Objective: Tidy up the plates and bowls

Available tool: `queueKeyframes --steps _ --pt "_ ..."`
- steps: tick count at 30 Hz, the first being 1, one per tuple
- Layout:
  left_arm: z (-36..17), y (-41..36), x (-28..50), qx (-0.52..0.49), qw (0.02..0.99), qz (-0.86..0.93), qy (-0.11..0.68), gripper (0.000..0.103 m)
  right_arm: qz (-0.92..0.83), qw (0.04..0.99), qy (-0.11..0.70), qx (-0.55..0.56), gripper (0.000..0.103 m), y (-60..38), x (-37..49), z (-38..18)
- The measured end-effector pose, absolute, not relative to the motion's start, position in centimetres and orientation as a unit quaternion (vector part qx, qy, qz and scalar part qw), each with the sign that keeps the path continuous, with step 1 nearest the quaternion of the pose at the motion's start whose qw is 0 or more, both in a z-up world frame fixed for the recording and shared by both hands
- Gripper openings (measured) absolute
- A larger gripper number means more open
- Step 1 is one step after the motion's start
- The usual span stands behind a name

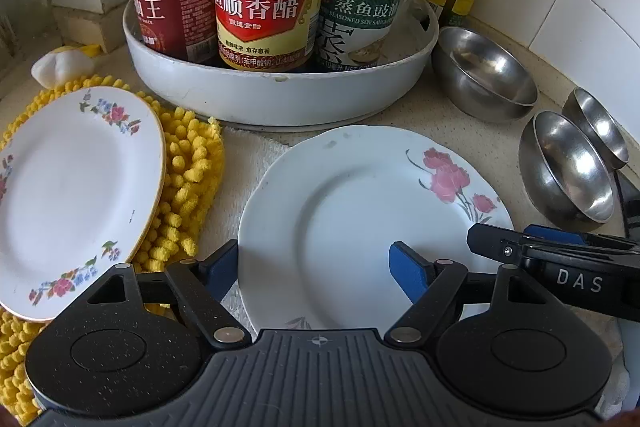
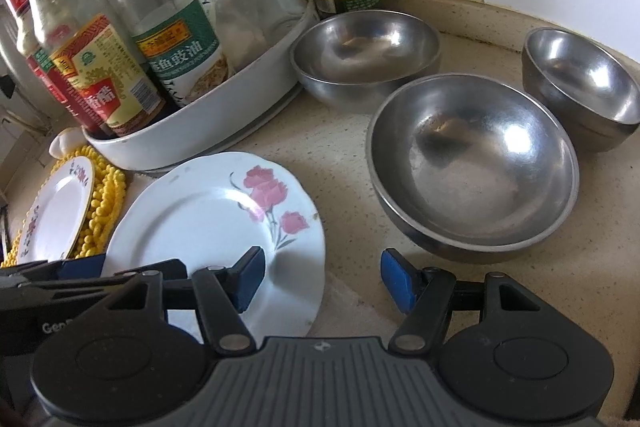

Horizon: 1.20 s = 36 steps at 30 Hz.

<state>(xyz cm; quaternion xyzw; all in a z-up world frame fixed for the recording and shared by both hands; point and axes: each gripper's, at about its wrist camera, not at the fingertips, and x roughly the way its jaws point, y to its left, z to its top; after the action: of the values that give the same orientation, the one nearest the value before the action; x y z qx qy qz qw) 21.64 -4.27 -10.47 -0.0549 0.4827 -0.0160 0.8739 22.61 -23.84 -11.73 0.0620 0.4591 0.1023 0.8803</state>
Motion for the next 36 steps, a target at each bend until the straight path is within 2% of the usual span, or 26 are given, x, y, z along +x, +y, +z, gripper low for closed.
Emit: queueKeyframes --steps 1,4,7,12,18,21,24,27,36 --pt "-10.5 -4.3 21.7 -0.053 0.874 -0.017 0.482 0.084 0.106 0.881 0.458 0.063 0.086 -23.8 22.6 -11.7" --pt "-10.6 -4.3 21.9 -0.050 0.876 -0.019 0.479 0.084 0.135 0.878 0.454 0.071 0.073 -23.6 22.5 -11.8" --pt "-10.7 -4.2 22.0 -0.048 0.877 -0.028 0.476 0.085 0.149 0.876 0.452 0.082 0.066 -23.7 22.7 -11.9" --pt "-10.6 -3.3 22.0 -0.065 0.877 -0.042 0.475 0.085 0.126 0.876 0.457 0.093 0.066 -25.4 22.1 -11.4" --pt "-10.9 -4.2 21.9 -0.028 0.880 -0.051 0.471 0.087 0.161 0.864 0.465 0.106 0.065 -24.3 22.8 -11.6" --pt "-10.9 -3.6 21.5 -0.038 0.885 -0.056 0.460 0.079 0.164 0.868 0.458 0.103 0.065 -23.9 22.6 -11.7" --pt "-10.9 -3.0 21.0 -0.042 0.889 -0.061 0.451 0.072 0.174 0.859 0.458 0.146 0.065 -25.2 22.6 -11.9" --pt "-10.7 -2.7 21.1 -0.049 0.889 -0.057 0.452 0.068 0.180 0.861 0.453 0.143 0.065 -25.1 22.4 -11.7" --pt "-10.0 -2.4 20.5 -0.070 0.887 -0.059 0.452 0.068 0.175 0.860 0.451 0.162 0.065 -25.9 22.2 -11.1"
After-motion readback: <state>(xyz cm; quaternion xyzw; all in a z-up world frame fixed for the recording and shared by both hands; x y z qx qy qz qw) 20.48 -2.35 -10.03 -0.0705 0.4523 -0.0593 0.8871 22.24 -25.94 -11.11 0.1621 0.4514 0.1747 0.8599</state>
